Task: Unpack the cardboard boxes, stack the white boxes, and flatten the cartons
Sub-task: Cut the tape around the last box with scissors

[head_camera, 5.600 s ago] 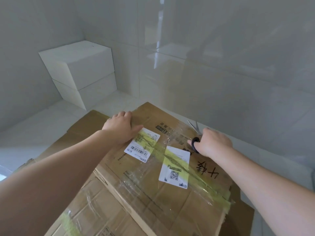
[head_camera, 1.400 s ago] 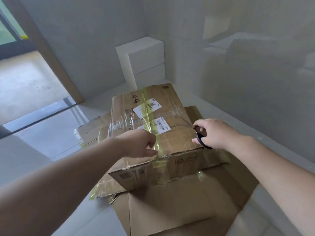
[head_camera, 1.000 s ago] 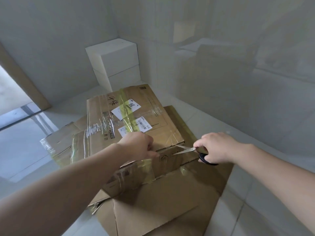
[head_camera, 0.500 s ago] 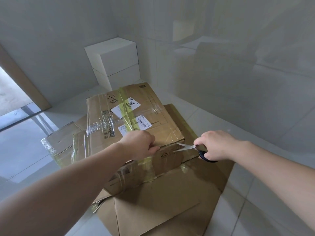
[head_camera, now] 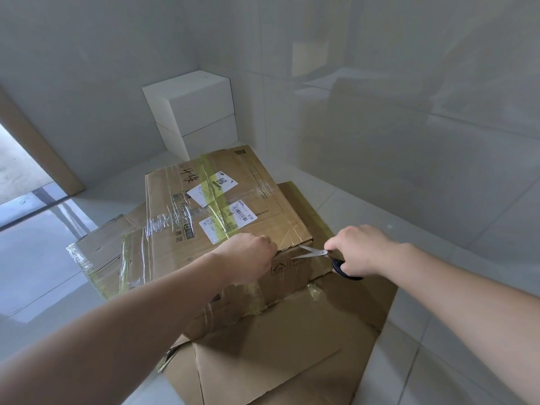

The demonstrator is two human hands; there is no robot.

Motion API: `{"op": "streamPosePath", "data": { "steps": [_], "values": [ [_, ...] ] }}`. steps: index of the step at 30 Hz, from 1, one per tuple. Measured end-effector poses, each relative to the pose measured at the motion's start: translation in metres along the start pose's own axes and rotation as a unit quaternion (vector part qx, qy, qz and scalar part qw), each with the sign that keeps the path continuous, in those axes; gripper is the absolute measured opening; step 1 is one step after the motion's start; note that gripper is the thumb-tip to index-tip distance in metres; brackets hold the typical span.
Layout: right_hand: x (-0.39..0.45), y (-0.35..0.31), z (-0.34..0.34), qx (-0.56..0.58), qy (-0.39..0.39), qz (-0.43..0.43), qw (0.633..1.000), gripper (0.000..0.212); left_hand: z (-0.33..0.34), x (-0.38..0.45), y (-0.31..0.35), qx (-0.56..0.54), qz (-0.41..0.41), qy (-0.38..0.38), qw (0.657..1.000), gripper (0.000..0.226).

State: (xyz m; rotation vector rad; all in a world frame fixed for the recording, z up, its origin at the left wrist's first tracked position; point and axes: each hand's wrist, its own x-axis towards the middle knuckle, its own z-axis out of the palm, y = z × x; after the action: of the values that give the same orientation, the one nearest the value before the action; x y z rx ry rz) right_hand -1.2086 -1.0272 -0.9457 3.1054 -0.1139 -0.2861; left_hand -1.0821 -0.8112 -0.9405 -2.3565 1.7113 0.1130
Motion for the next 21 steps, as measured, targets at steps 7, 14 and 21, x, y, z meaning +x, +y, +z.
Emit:
{"op": "streamPosePath", "data": {
  "steps": [7,14,21],
  "values": [
    [-0.003,0.010,0.001,0.001,0.020,0.000,1.000,0.015,0.000,-0.009,-0.013,-0.090,-0.004,0.036,0.995,0.026],
    [0.001,0.007,0.009,-0.031,0.071,-0.055,0.995,0.034,0.013,-0.050,-0.058,-0.111,-0.029,0.004,0.993,0.042],
    [0.016,-0.011,0.007,-0.031,0.072,-0.093,0.993,0.038,0.020,-0.069,-0.067,-0.094,-0.009,-0.018,0.995,0.031]
  ]
}}
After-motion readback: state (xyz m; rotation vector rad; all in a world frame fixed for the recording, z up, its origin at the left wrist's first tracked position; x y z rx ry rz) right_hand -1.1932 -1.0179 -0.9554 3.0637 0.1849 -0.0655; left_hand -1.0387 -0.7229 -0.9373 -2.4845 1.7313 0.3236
